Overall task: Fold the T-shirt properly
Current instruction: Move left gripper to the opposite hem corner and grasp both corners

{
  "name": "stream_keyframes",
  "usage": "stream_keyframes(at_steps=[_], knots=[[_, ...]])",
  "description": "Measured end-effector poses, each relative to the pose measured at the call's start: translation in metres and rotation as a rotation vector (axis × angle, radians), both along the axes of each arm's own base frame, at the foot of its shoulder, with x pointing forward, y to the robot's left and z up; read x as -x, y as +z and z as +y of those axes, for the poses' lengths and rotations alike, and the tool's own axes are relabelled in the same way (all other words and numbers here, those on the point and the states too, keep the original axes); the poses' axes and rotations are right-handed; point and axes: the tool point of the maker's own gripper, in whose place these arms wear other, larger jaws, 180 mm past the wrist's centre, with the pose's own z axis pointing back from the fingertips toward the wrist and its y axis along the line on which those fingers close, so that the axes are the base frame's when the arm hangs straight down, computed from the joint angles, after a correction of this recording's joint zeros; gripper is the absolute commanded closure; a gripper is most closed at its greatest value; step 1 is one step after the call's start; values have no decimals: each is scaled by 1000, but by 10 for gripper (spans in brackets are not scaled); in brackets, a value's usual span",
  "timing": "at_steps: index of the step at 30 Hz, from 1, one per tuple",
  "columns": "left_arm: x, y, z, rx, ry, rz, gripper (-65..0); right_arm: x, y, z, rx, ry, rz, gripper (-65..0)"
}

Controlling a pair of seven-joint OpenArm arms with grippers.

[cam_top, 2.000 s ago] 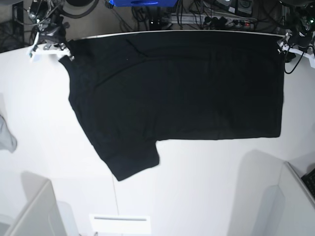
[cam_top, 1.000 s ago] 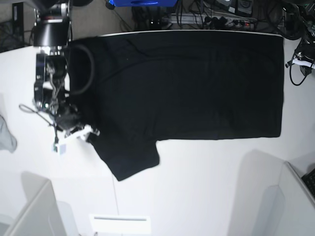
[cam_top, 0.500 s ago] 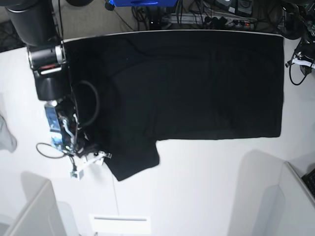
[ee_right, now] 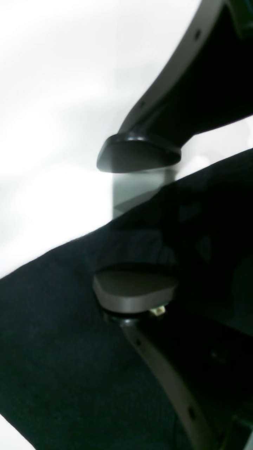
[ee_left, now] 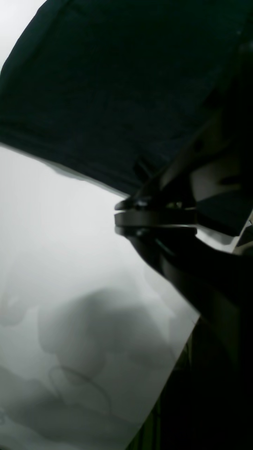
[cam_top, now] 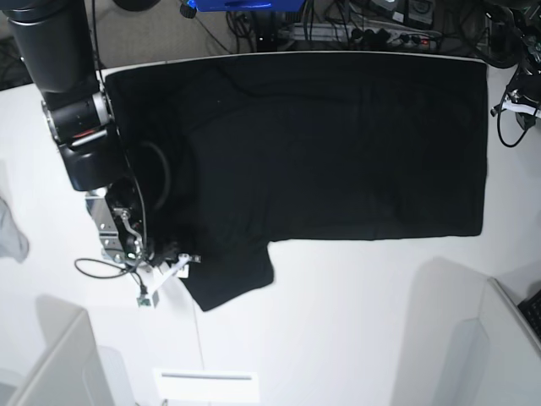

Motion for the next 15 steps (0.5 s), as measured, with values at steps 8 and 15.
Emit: stream_keyframes(at_steps=[8,15], knots=[[1,0,0,1,0,2,0,1,-1,0,1,1,3,-171],[0,0,0,1,1,1,0,1,-2,1,-3,4,6,0]])
